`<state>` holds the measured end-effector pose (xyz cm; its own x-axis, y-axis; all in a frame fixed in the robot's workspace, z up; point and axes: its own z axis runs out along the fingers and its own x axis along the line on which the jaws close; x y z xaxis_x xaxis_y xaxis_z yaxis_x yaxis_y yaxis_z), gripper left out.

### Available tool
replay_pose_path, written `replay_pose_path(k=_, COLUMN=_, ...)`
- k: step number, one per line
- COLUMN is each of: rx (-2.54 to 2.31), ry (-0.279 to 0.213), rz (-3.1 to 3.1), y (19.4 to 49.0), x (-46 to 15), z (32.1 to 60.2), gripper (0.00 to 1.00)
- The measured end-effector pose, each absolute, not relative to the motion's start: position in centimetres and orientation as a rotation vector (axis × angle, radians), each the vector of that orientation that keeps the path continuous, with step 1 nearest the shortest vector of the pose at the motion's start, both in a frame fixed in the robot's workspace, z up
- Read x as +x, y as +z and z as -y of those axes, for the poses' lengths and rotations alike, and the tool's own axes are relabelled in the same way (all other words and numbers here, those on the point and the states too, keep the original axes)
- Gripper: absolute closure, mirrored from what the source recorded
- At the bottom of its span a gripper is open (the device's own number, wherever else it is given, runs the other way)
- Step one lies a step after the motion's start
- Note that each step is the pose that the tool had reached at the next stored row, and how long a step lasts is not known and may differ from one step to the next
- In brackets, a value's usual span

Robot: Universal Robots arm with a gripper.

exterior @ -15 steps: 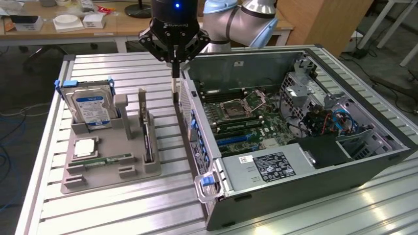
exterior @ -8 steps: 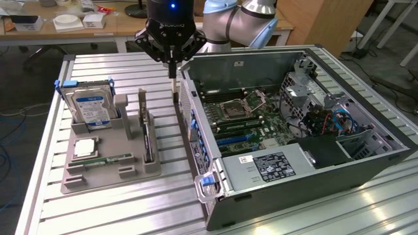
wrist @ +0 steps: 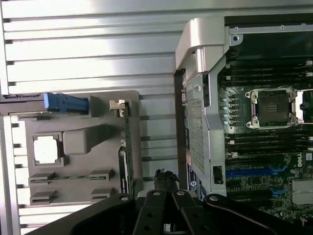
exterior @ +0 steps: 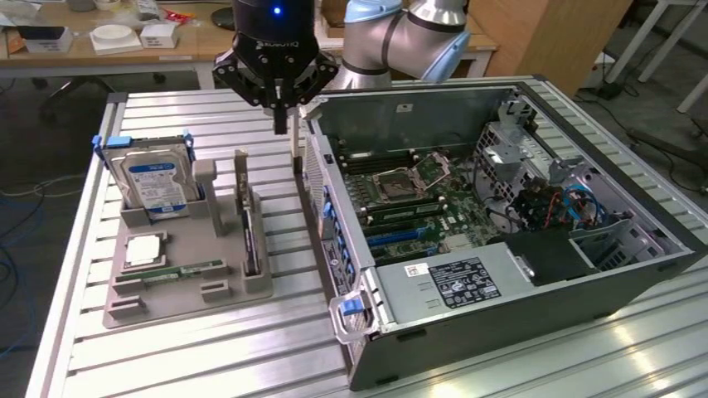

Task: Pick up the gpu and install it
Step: 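Reach for the gpu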

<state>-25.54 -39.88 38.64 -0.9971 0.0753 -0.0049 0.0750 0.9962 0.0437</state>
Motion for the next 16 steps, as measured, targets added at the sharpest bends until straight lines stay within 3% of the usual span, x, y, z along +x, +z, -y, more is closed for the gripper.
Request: replay_pose_path(k=16, rx=0.118, ry=0.068, rz=-3.136, y=38.5, x=-28.3, z=39.9, gripper=0.9)
